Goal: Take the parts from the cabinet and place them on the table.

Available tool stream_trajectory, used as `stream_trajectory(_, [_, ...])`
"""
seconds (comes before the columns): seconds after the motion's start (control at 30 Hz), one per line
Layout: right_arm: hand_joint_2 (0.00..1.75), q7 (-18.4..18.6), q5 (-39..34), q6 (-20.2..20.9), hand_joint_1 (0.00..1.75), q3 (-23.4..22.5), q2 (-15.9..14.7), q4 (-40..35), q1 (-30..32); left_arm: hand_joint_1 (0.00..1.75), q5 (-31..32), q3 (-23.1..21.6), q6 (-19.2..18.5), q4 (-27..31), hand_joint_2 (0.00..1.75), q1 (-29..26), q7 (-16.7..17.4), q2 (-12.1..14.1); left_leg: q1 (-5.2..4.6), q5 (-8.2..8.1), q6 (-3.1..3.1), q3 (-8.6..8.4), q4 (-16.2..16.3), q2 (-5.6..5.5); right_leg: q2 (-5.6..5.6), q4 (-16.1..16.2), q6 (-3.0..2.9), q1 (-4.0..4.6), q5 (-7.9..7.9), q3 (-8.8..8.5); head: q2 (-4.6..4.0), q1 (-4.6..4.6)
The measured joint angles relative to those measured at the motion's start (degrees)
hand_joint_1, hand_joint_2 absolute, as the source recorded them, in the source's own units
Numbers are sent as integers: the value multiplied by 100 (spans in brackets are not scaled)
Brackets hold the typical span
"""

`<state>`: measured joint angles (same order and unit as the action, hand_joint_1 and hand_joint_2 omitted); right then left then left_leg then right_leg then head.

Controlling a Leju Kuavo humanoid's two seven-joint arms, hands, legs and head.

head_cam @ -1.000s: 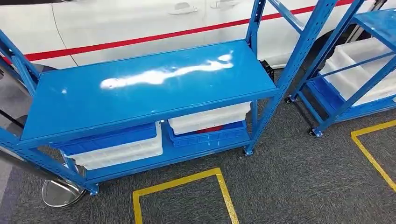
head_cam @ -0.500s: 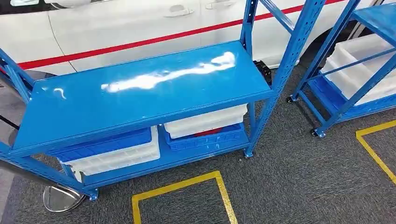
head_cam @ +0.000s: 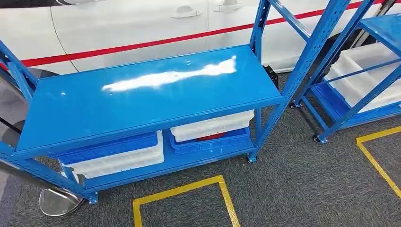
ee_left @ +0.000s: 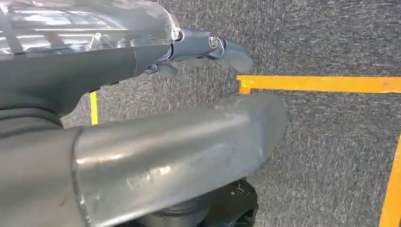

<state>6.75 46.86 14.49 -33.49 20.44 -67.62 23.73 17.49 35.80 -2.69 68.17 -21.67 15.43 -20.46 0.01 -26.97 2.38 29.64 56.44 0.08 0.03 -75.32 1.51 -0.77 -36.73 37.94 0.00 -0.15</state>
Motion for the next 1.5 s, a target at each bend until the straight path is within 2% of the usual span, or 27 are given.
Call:
stream_trajectory(0.03, [0,-31,0,0,0,-9,0,9,0,0,0,-6,0,0,0,-7,2,0,1,-22,-12,-14,15,-7,-1,238,0,-1,226,-82,0,-2])
stream_trajectory(0.1, [0,-101,9,7,0,-13,-2,22,-12,0,0,-31,0,-2,0,-21,4,0,1,-70,-52,-62,50,-80,39,1184,-21,-5,773,-516,0,0])
stream_trajectory(0.13, [0,-162,77,35,0,-22,-2,26,-11,0,-2,-39,-11,-2,0,-18,4,-2,9,-99,-94,-43,77,-94,242,1640,-52,-18,870,-708,0,0])
stream_trajectory(0.27, [0,-325,317,129,0,-74,-4,61,-38,0,-2,-48,-39,-7,0,12,-9,0,-11,-115,-209,-31,83,-171,117,1659,-160,41,840,-718,0,-7])
stream_trajectory(0.33, [0,-358,397,151,0,-89,0,76,-57,0,-2,-48,-39,-7,0,-1,-11,2,1,-202,-272,-18,208,-148,15,1738,-239,-6,885,-749,0,-4])
stream_trajectory(0.37, [0,-374,433,155,0,-107,0,83,-60,0,-2,-52,-39,-7,0,2,-11,2,4,-395,-311,120,478,-97,-18,1744,-274,-6,878,-749,0,-55])
stream_trajectory(0.43, [0,-376,455,168,0,-138,0,105,-73,0,-2,-57,-39,-7,0,5,-13,2,32,-859,-372,585,1419,-75,-128,1743,-299,4,859,-750,0,-50])
stream_trajectory(0.47, [0,-378,459,184,0,-155,0,118,-79,0,-2,-66,-39,-11,0,-2,-13,2,38,-985,-388,788,1812,-66,-184,1739,-305,8,846,-751,0,-50])
stream_trajectory(0.5, [0,-378,463,188,0,-159,0,127,-81,0,0,-72,-39,-13,0,-11,-13,2,44,-953,-396,875,1944,-55,-230,1734,-303,9,834,-758,0,-50])
stream_trajectory(0.53, [0,-378,463,195,0,-162,0,133,-85,0,0,-76,-39,-15,0,-18,-13,2,47,-790,-392,820,1796,-44,-277,1732,-300,10,818,-777,0,-48])
stream_trajectory(0.6, [0,-380,463,205,0,-162,0,142,-95,0,0,-81,-39,-15,0,-30,-15,2,43,-235,-339,360,828,45,-374,1731,-277,12,778,-844,0,-50])
stream_trajectory(0.63, [0,-382,463,212,0,-162,0,144,-97,0,-2,-90,-39,-15,0,-35,-15,2,20,-18,-280,95,304,262,-416,1732,-258,17,757,-881,0,-53])
stream_trajectory(0.67, [0,-382,463,223,0,-162,0,146,-98,0,-2,-103,-39,-15,0,-31,-11,4,-31,-98,-237,49,155,396,-462,1715,-215,50,728,-900,0,-44])
stream_trajectory(0.8, [0,-371,461,273,0,-168,0,146,-141,0,-88,-212,-28,22,0,-149,96,2,-39,-54,-107,79,87,177,-630,1769,-89,57,709,-984,0,-50])
stream_trajectory(0.83, [0,-365,459,286,0,-170,0,144,-144,0,-129,-271,-15,61,0,-199,133,0,18,10,-76,5,21,137,-453,1705,-41,23,654,-988,0,-37])
stream_trajectory(0.87, [0,-369,455,297,0,-179,0,146,-138,0,-133,-311,-11,85,0,-217,147,0,27,27,-29,3,3,89,-205,1492,-36,25,476,-878,0,-13])
stream_trajectory(0.9, [0,-369,452,302,0,-186,0,149,-139,0,-142,-337,-4,98,0,-213,153,0,25,39,-7,25,4,43,-84,1115,-36,15,242,-686,0,4])
stream_trajectory(0.97, [0,-363,452,306,0,-203,-2,162,-137,0,-155,-394,2,109,0,-215,159,0,13,39,-4,49,15,-83,-26,215,-13,2,-129,-222,0,4])
stream_trajectory(1.0, [0,-352,452,306,0,-205,-2,166,-137,0,-175,-409,4,118,0,-225,175,0,12,37,-4,47,22,-155,-25,-10,-4,1,-126,-84,0,4])
stream_trajectory(1.07, [0,-315,417,288,0,-212,-4,173,-136,0,-201,-435,33,142,0,-248,203,0,16,20,-11,13,32,-258,-18,394,-3,-4,301,-211,0,7])
stream_trajectory(1.13, [0,-260,328,210,0,-240,-4,183,-146,0,-256,-507,68,186,0,-295,245,0,17,-19,-48,-23,68,-338,16,1346,-17,-19,848,-617,0,22])
stream_trajectory(1.17, [0,-220,302,181,0,-240,-4,188,-156,0,-276,-533,85,203,0,-318,251,0,-9,-59,-90,13,112,-349,115,1630,-32,-27,838,-725,0,37])
stream_trajectory(1.27, [0,-133,254,142,0,-236,-4,190,-165,0,-332,-564,101,282,0,-351,277,0,-15,-105,-187,21,125,-372,95,1638,-129,23,829,-699,0,26])
stream_trajectory(1.33, [0,-127,243,136,0,-236,2,192,-162,0,-345,-570,101,308,0,-372,289,4,-6,-140,-240,11,206,-339,51,1689,-219,-18,877,-707,0,26])
stream_trajectory(1.4, [0,-122,240,129,0,-236,2,194,-155,0,-348,-592,103,332,0,-376,291,4,8,-523,-312,257,738,-117,17,1693,-276,-14,871,-705,0,-35])
stream_trajectory(1.47, [0,-120,240,129,0,-236,2,197,-152,0,-348,-599,103,343,0,-373,291,5,24,-988,-359,711,1683,-67,-46,1686,-288,1,860,-691,0,-31])
stream_trajectory(1.5, [0,-118,240,129,0,-236,2,199,-152,0,-348,-608,103,343,0,-377,291,7,25,-1055,-366,856,1973,-57,-76,1684,-292,5,854,-691,0,-31])
